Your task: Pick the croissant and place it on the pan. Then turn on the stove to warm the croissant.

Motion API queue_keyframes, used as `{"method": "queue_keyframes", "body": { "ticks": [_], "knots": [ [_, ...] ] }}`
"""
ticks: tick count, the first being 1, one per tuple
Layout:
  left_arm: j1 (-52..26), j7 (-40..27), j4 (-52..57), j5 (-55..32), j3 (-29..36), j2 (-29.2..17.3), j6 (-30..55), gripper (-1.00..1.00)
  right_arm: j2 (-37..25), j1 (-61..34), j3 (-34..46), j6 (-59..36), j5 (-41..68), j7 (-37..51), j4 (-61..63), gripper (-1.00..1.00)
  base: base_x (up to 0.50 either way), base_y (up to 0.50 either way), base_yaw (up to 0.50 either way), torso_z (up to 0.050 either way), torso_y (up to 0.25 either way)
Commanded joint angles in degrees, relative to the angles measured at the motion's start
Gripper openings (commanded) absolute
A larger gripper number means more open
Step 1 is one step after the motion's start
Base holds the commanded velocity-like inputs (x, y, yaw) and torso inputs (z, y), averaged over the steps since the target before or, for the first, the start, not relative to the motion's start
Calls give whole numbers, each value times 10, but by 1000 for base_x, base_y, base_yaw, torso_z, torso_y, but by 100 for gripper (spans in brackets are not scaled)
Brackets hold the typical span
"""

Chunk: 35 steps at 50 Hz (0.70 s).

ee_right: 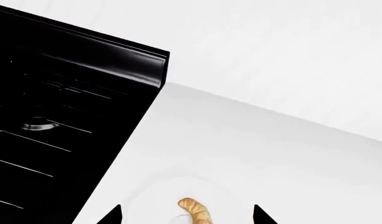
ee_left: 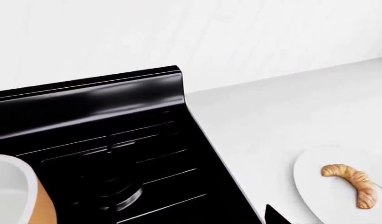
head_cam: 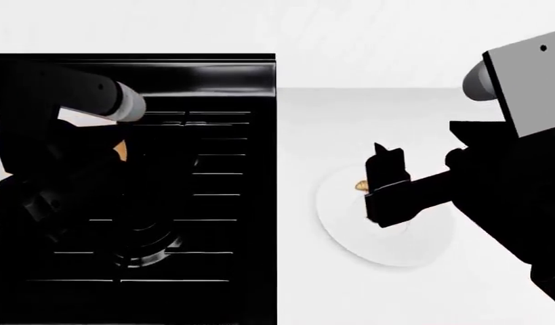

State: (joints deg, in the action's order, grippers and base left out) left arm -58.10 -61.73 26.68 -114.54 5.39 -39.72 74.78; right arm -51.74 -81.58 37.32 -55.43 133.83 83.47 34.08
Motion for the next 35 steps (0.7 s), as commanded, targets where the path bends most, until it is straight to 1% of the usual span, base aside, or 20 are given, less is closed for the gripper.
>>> {"method": "queue_keyframes", "body": {
  "ticks": [1, 2, 5, 8, 14, 24, 30, 35],
  "knots": [
    [2, 10, -1, 3, 4, -1, -3, 100, -6, -11, 27, 20, 56, 4, -42, 100, 0, 0, 0, 0, 0],
    [2, 11, -2, 3, 4, -1, -4, 100, -7, -11, 28, 31, 70, 4, -50, 100, 0, 0, 0, 0, 0],
    [4, 15, -1, 7, 5, 0, -3, 100, -5, -33, 40, 21, 86, 7, -76, 100, 0, 0, 0, 0, 0],
    [11, 21, 0, 14, 3, 0, -3, 100, 3, -61, 67, -14, 110, 9, -104, 100, 0, 0, 0, 0, 0],
    [19, 30, -3, 26, 1, -3, 0, 100, 16, -102, 109, -45, 140, 18, -168, 100, 0, 0, 0, 0, 0],
    [26, 55, -7, 59, -1, 0, 5, 100, 38, -135, 149, -96, 149, -4, -263, 100, 0, 0, 0, 0, 0],
    [32, 71, -13, 76, -3, 1, 6, 100, 55, -144, 159, -116, 134, -25, -312, 100, 0, 0, 0, 0, 0],
    [38, 71, -1, 70, -5, -1, 1, 100, 63, -151, 163, -129, 124, -37, -333, 100, 0, 0, 0, 0, 0]
  ]
}}
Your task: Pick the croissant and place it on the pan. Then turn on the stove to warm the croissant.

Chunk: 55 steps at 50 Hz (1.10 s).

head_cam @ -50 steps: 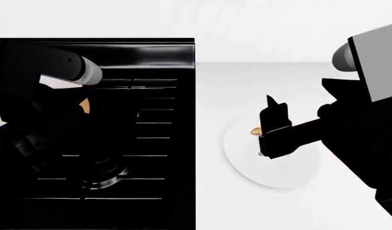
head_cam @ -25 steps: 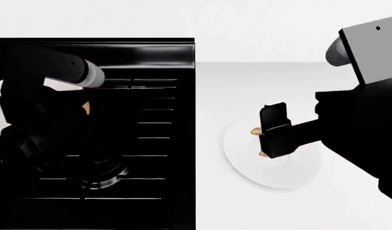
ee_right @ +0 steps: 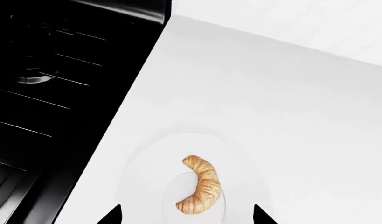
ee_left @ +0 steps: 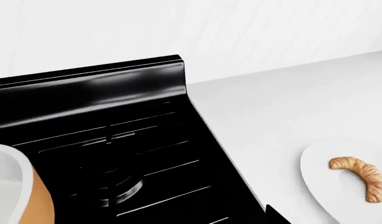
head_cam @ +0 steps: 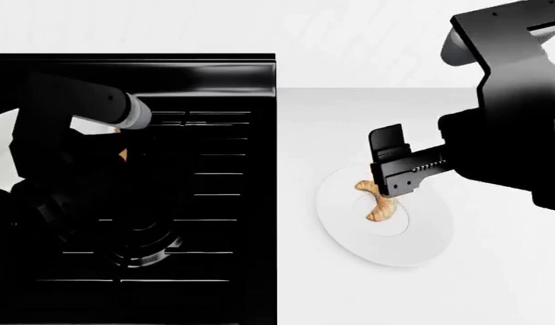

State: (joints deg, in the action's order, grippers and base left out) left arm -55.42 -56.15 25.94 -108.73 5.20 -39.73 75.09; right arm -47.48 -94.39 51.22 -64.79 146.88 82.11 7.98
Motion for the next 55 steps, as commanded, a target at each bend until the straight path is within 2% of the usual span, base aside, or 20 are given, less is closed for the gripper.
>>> {"method": "queue_keyframes", "body": {
  "ticks": [1, 6, 24, 37, 55],
  "knots": [
    [10, 11, 6, 8, -2, -1, -5, 100, 22, -18, 22, -43, -19, -33, -83, 100, 0, 0, 0, 0, 0],
    [5, -2, 12, -8, 5, -5, -11, 100, 33, -21, 19, -68, -50, -60, -114, 100, 0, 0, 0, 0, 0],
    [15, 25, 13, 17, -1, -5, -16, 100, 79, -10, 8, -104, -154, -138, -187, 100, 0, 0, 0, 0, 0],
    [13, 50, 7, 42, 1, -3, -15, 100, 104, -26, 40, -137, -175, -157, -242, 100, 0, 0, 0, 0, 0],
    [32, 81, 2, 69, -5, -8, -21, 100, 144, -30, 54, -176, -274, -244, -304, 100, 0, 0, 0, 0, 0]
  ]
}}
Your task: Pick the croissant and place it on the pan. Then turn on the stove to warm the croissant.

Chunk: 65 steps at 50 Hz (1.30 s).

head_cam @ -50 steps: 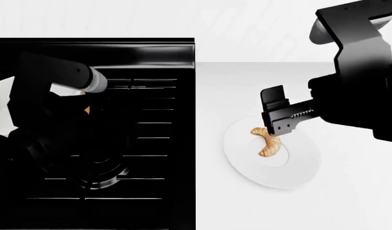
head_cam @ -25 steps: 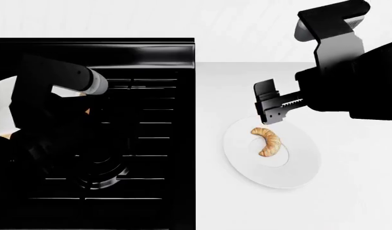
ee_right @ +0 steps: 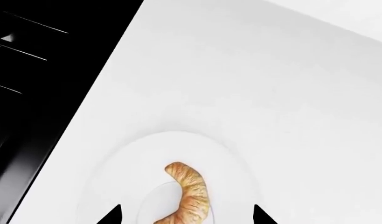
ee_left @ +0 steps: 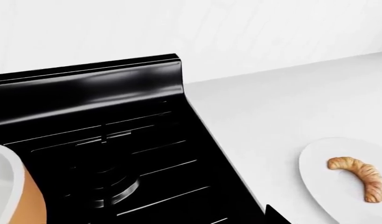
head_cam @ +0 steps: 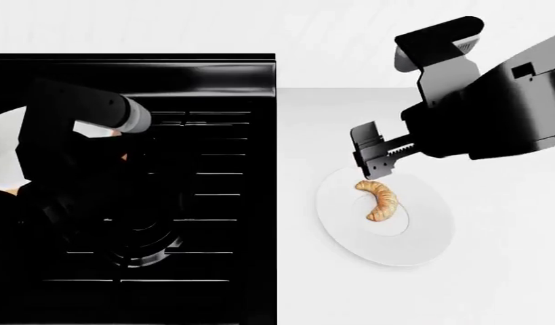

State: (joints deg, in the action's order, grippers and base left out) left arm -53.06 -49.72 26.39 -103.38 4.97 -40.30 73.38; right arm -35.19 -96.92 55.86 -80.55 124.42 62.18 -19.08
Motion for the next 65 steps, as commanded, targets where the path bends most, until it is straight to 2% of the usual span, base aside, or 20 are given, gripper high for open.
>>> {"method": "queue_keyframes", "body": {
  "ticks": [1, 23, 32, 51, 65],
  "knots": [
    [11, 19, -4, 18, -2, -1, -5, 100, 23, -3, 7, -18, -58, -54, -39, 100, 0, 0, 0, 0, 0],
    [13, 37, -14, 43, 5, -2, -12, 100, 67, -21, 46, -23, -232, -238, -106, 100, 0, 0, 0, 0, 0],
    [10, 39, -16, 45, 10, -2, -14, 100, 72, -20, 63, -27, -245, -257, -107, 100, 0, 0, 0, 0, 0],
    [9, 50, -17, 54, 17, -2, -21, 100, 93, -35, 130, -25, -336, -366, -110, 100, 0, 0, 0, 0, 0],
    [12, 58, -19, 64, 22, -3, -25, 100, 102, -24, 147, -20, -341, -388, -99, 100, 0, 0, 0, 0, 0]
  ]
}}
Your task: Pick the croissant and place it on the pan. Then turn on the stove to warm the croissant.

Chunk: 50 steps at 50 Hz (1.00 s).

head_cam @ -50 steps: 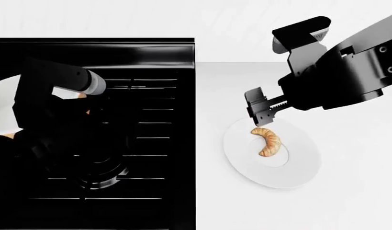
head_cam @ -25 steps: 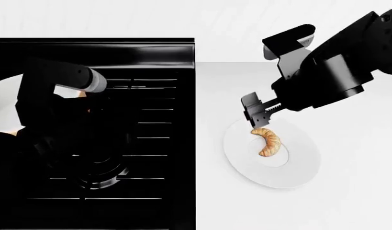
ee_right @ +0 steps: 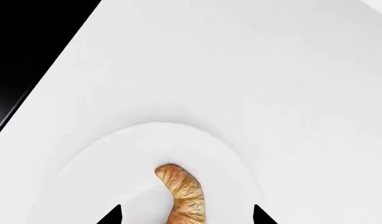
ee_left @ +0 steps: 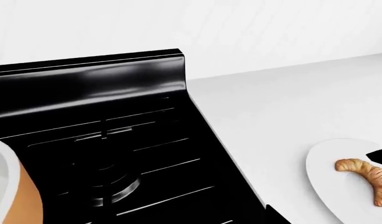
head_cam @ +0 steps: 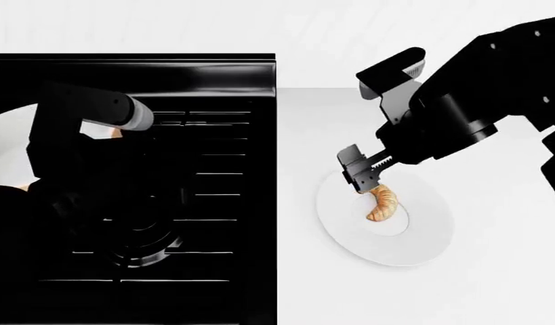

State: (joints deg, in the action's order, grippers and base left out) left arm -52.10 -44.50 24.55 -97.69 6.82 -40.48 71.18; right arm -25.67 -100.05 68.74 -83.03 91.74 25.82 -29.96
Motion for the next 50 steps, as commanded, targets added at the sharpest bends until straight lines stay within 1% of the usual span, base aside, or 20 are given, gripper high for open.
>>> {"method": "queue_keyframes", "body": {
  "ticks": [1, 23, 50],
  "knots": [
    [2, 6, 0, 7, 3, -2, -4, 100, 7, 10, 17, 4, -9, -24, 14, 100, 0, 0, 0, 0, 0],
    [-2, 0, -1, 1, 11, -5, -10, 100, -3, 25, 33, 8, 1, -10, 29, 100, 0, 0, 0, 0, 0],
    [-9, 10, -12, 19, 23, -3, -18, 100, 4, 32, 68, 36, -41, -65, 9, 100, 0, 0, 0, 0, 0]
  ]
}}
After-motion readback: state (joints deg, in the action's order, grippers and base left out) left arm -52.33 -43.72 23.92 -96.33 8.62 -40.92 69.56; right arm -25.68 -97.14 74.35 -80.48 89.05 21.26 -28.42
